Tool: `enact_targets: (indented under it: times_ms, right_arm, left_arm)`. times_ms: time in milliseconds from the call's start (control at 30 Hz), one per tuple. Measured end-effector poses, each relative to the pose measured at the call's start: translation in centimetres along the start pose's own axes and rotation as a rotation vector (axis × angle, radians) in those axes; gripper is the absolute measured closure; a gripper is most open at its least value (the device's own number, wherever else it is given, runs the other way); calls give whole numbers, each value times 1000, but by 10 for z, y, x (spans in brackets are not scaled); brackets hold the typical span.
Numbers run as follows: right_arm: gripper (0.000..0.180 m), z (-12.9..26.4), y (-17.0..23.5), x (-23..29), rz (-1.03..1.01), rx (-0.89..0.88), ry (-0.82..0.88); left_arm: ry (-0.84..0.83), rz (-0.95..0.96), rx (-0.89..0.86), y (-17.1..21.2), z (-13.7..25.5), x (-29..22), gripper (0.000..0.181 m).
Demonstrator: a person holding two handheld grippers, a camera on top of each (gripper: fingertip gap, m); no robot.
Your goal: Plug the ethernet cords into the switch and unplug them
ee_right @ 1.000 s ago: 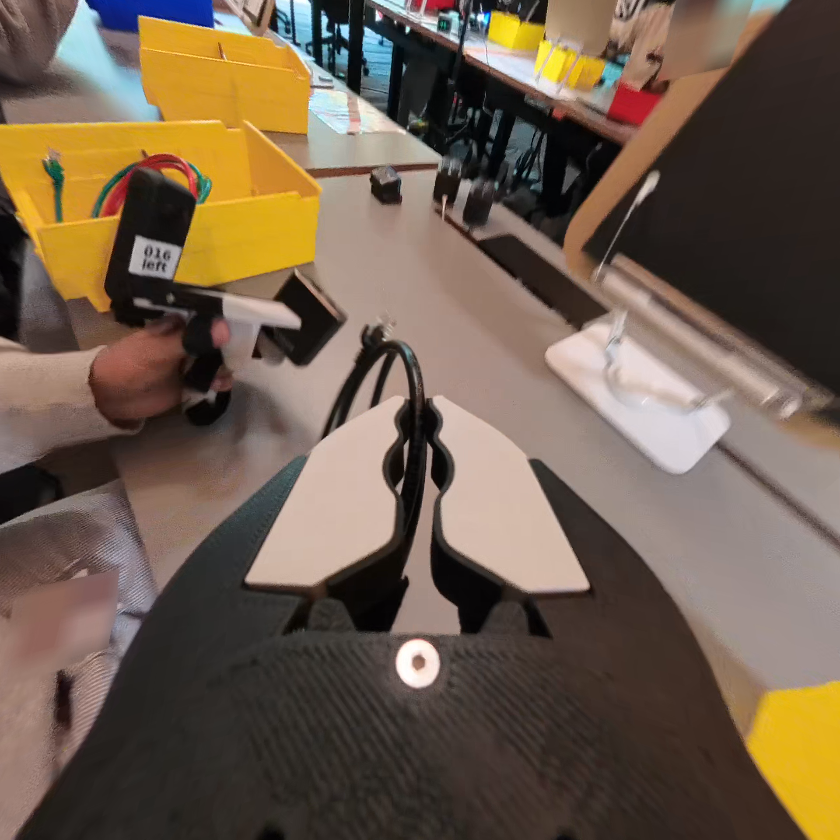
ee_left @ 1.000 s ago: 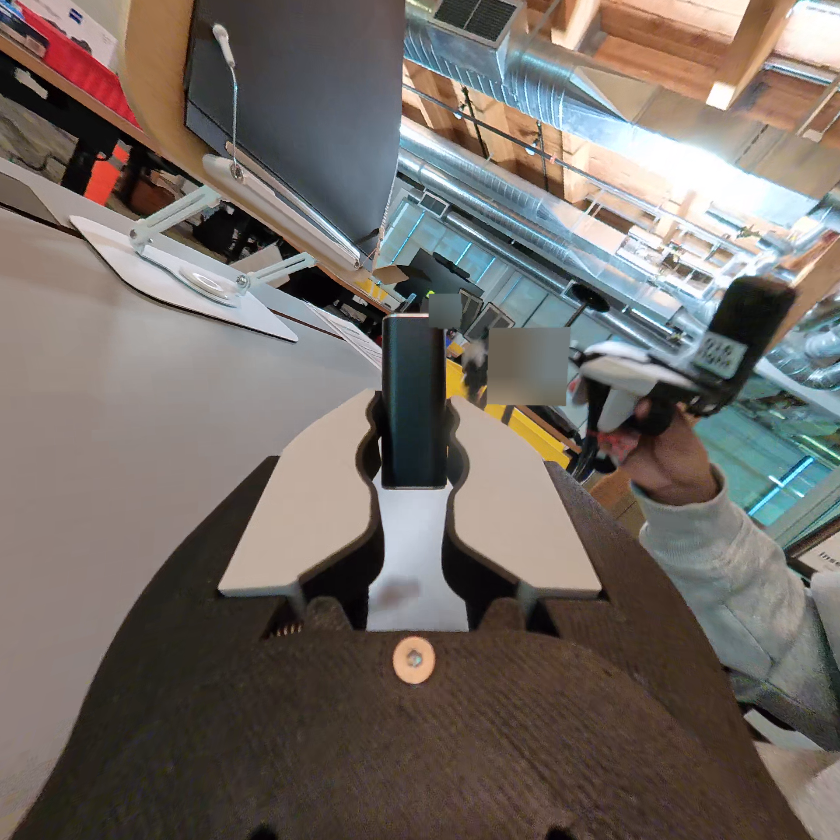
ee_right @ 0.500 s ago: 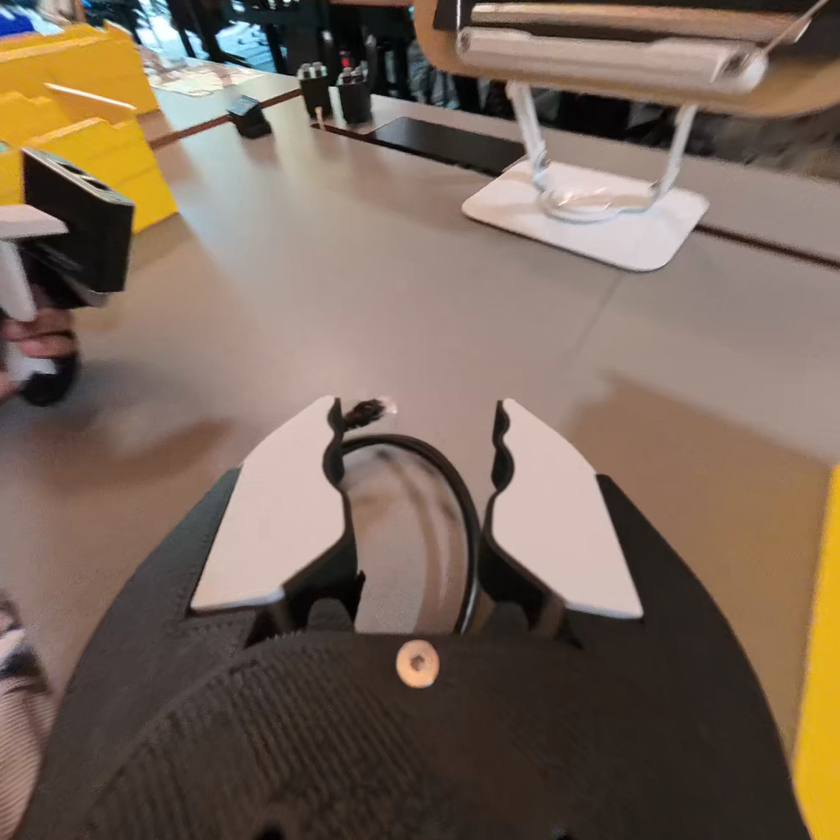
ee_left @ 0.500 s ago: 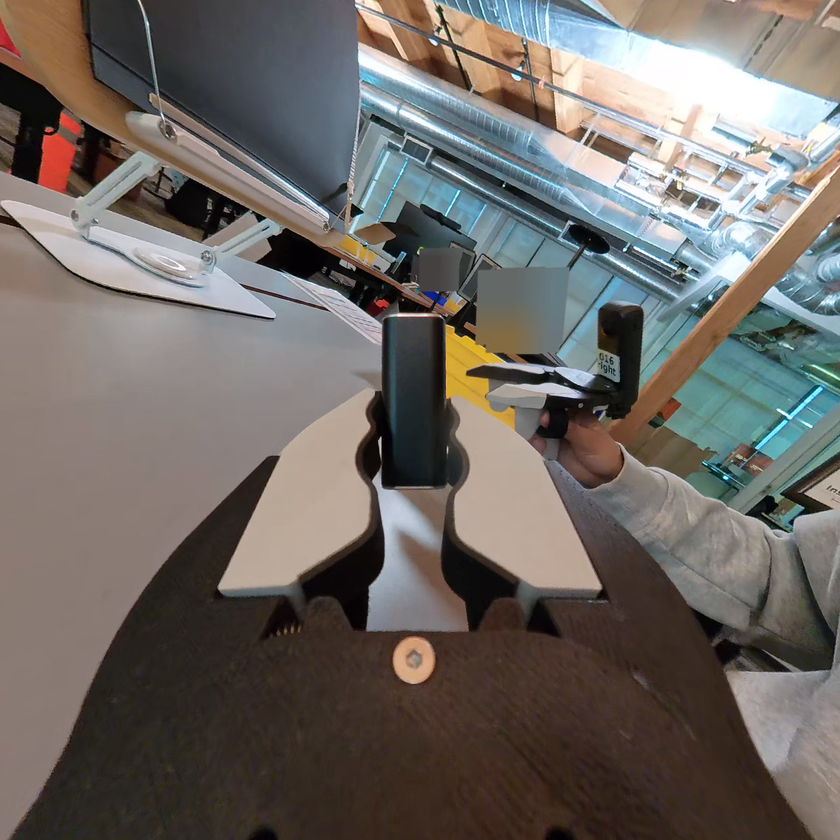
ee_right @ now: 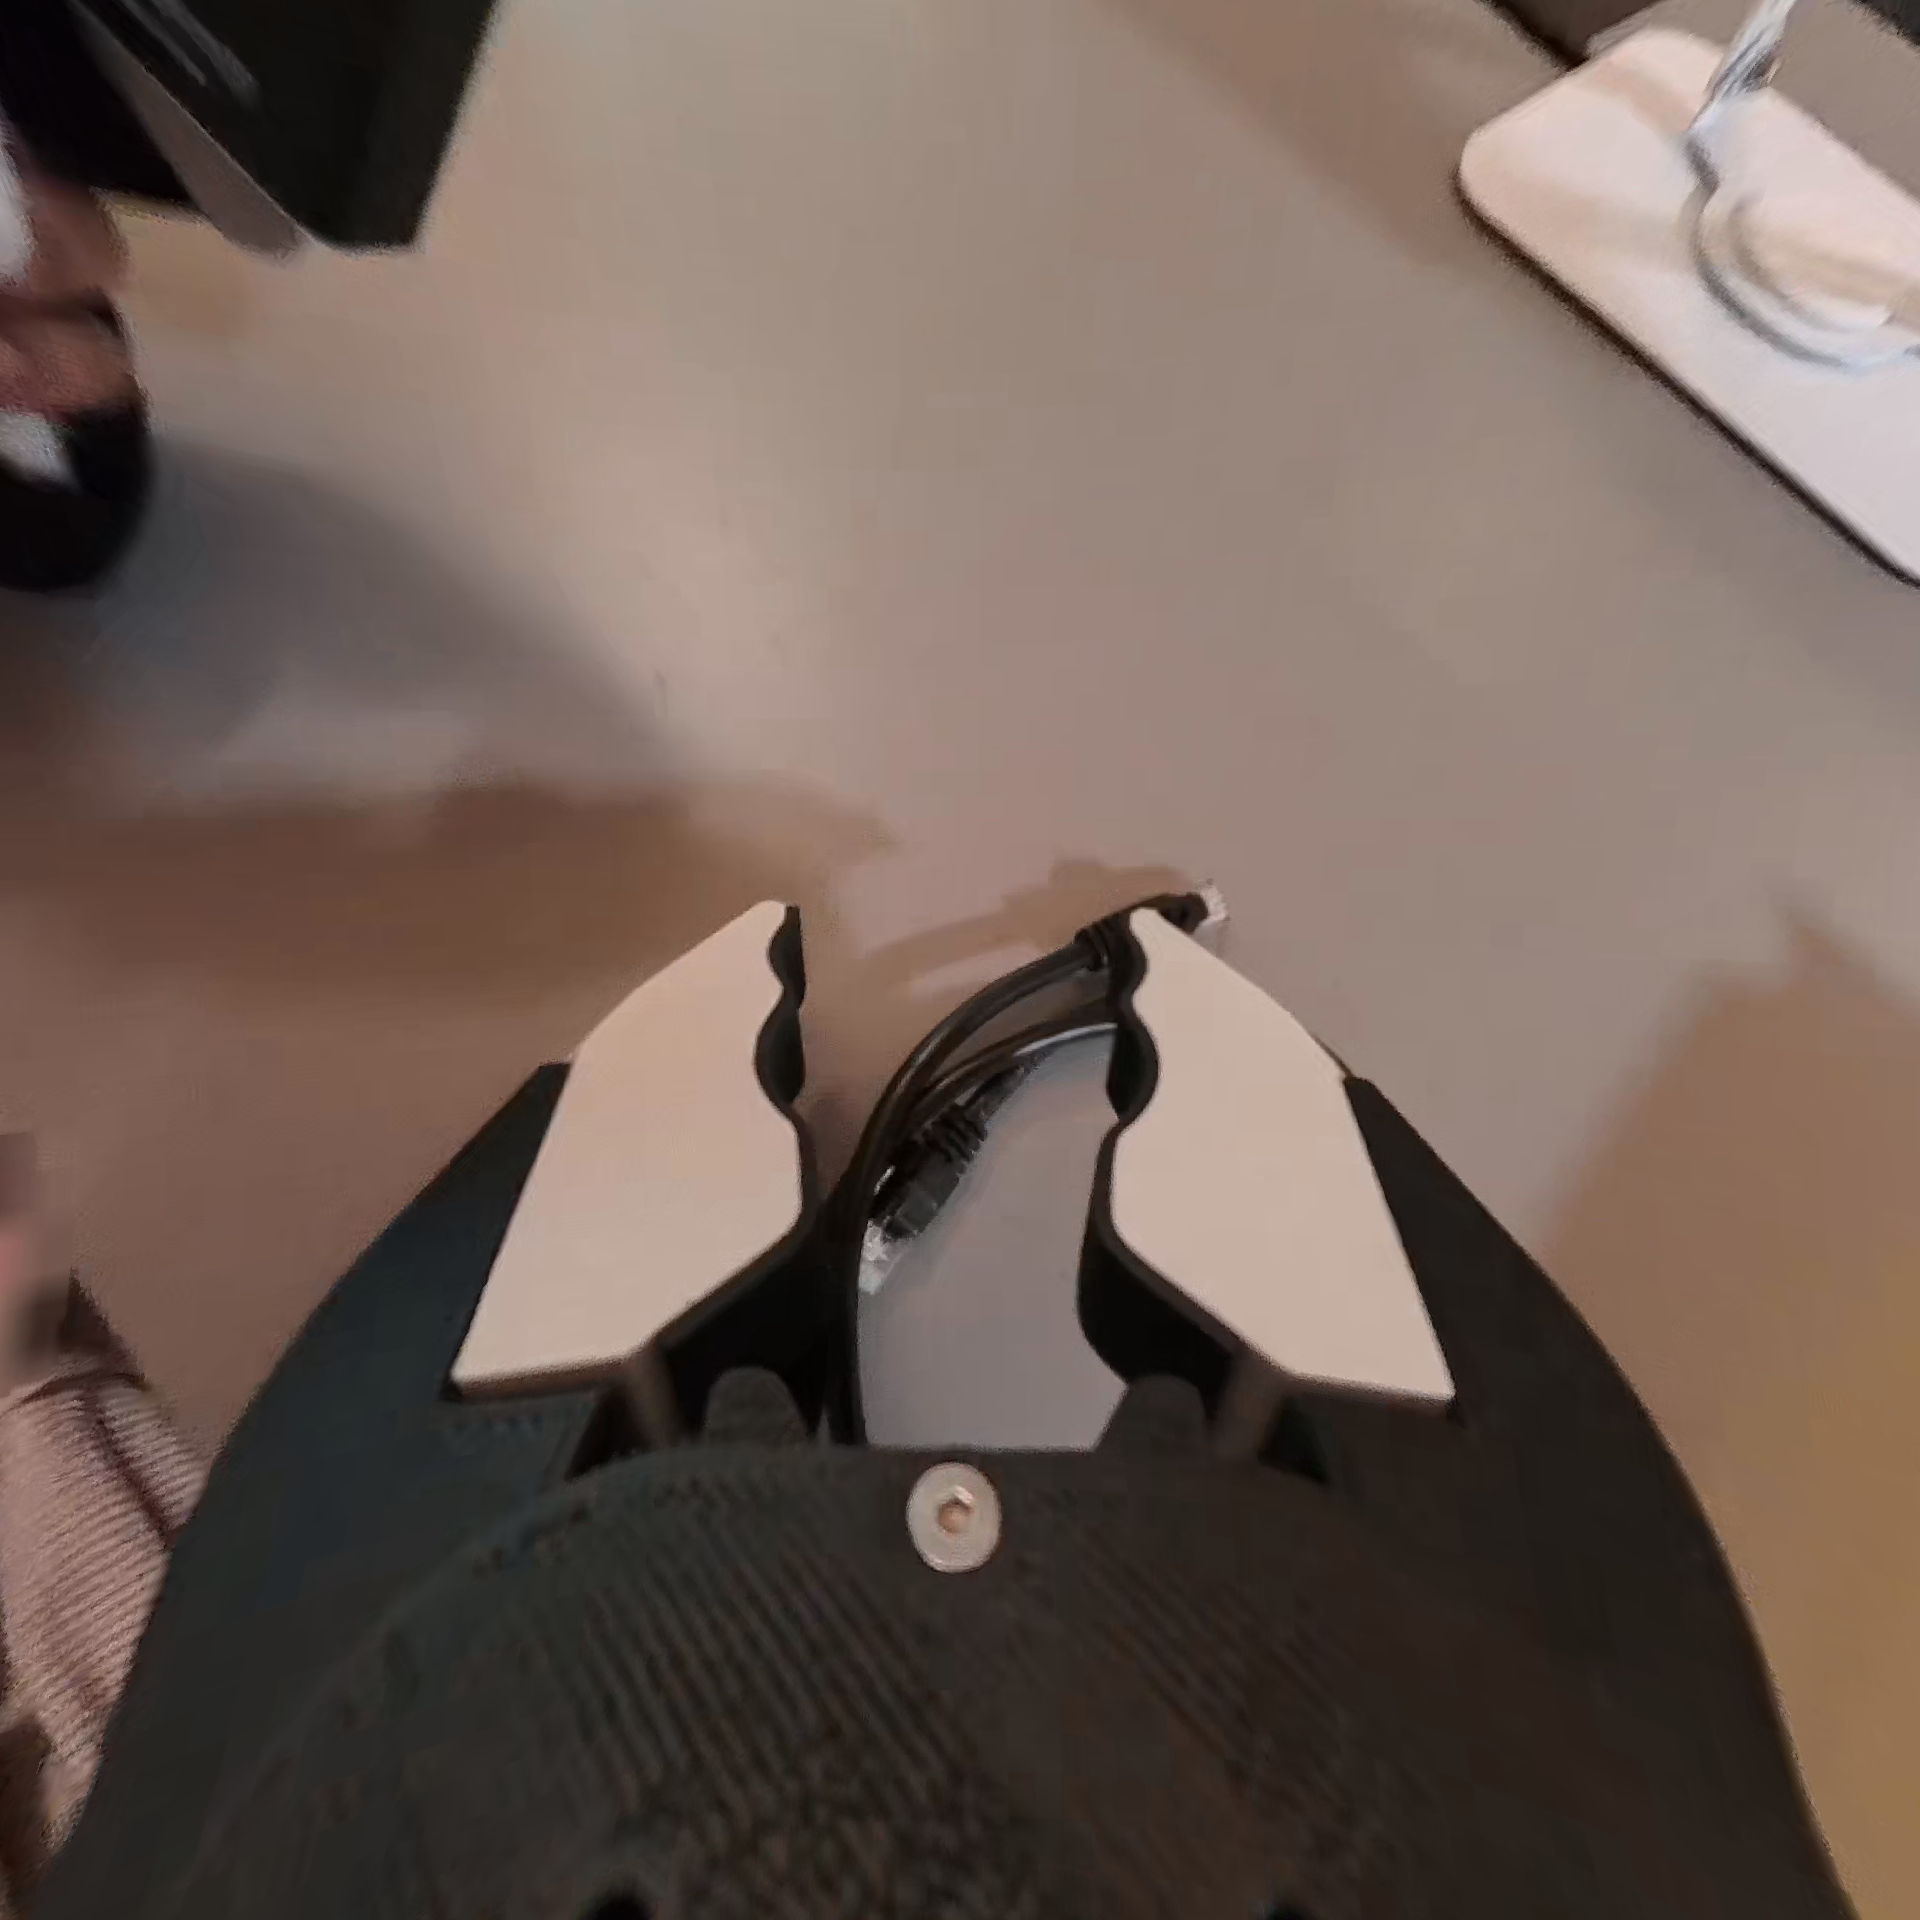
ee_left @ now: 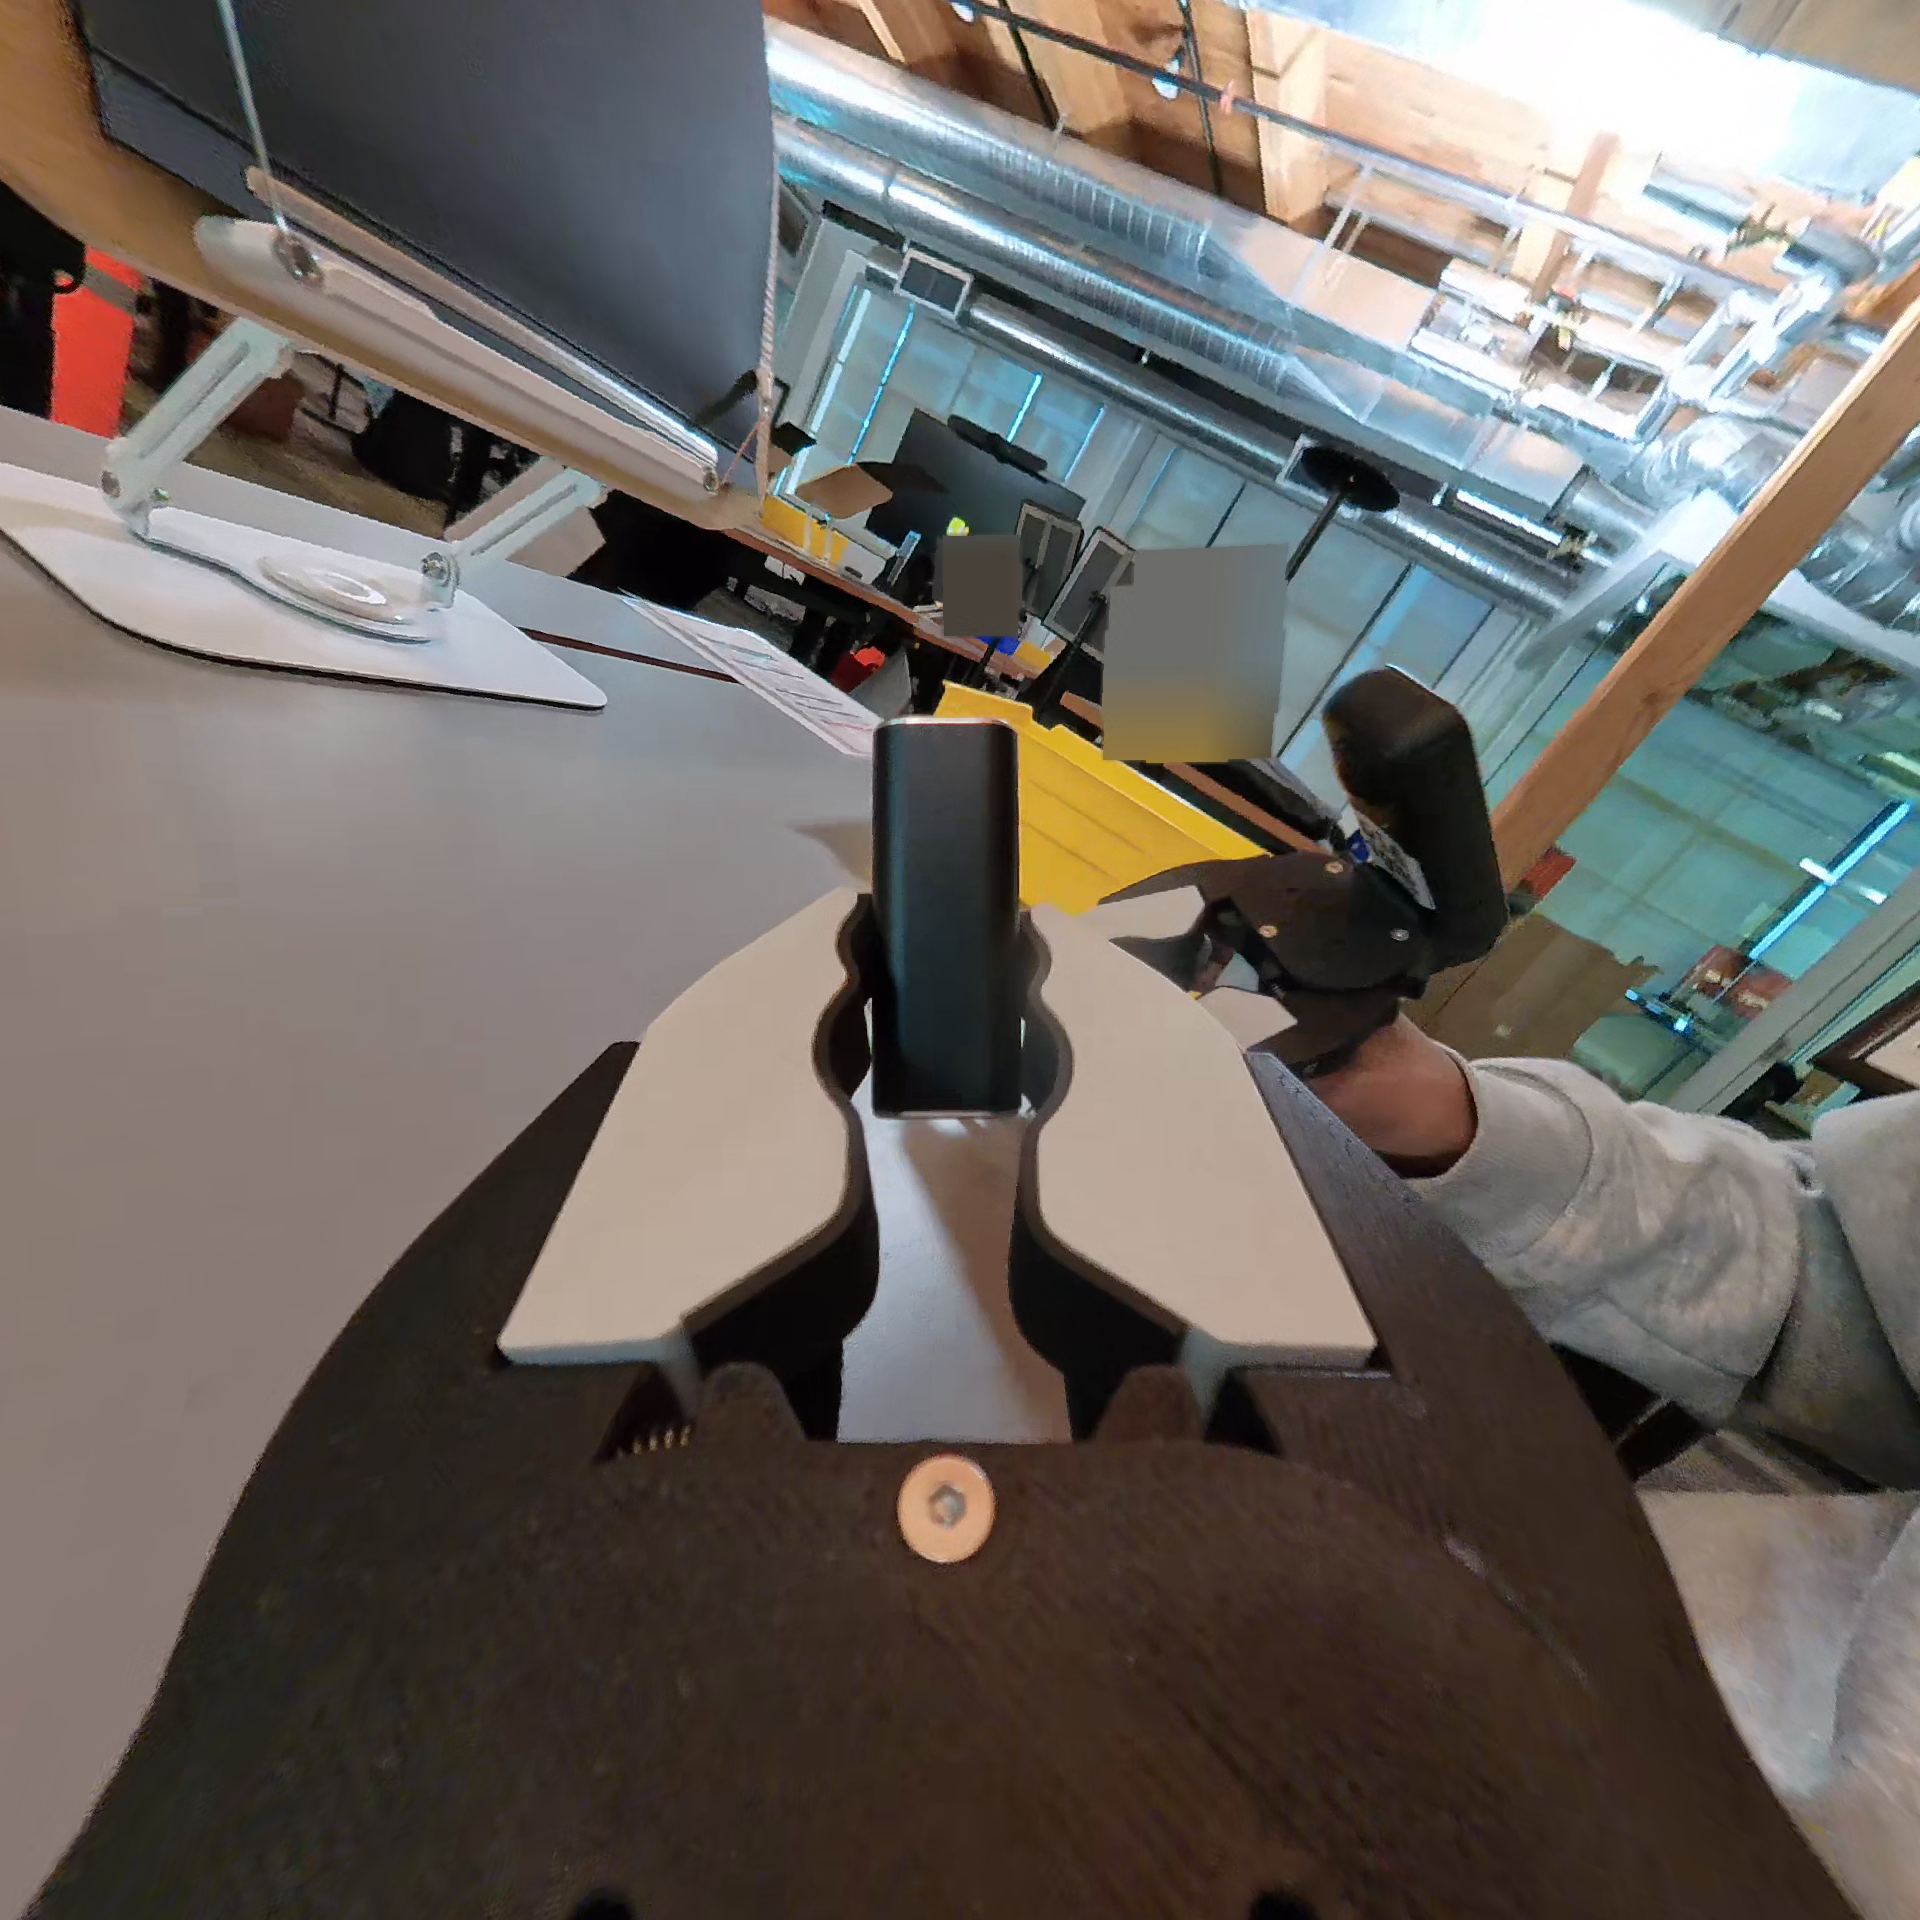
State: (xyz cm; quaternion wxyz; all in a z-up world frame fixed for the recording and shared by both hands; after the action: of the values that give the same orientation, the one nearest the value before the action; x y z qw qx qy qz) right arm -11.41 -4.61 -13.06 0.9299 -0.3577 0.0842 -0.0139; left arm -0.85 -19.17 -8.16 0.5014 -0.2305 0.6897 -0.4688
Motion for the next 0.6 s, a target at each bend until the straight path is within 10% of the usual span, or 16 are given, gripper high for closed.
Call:
enact_targets:
  times_ms: [233,333,600]
  right_arm:
    - [137,-19,13,-10,43,87,23]
    - [171,-7,5,-5,146,-31,-51]
    - [177,61,-14,10,458,-385,-67]
  left_arm:
    - [20,-93,71,7,-11,-13,156]
    - [28,-119,91,9,-12,-17,156]
    - [53,-415,261,25,-22,-35,156]
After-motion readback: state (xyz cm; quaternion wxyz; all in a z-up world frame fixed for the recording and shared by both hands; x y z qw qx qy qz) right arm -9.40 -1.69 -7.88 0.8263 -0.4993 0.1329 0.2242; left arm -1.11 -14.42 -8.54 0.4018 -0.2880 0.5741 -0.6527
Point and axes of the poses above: each gripper's, where its closed fingertips meet, z back along the fingers, y out of its underside, x = y × z across the jaws, the point moved 4 cm from there along z, back along the fingers, and after that the axes turned 5 degrees about x, right-handed, at the moved point
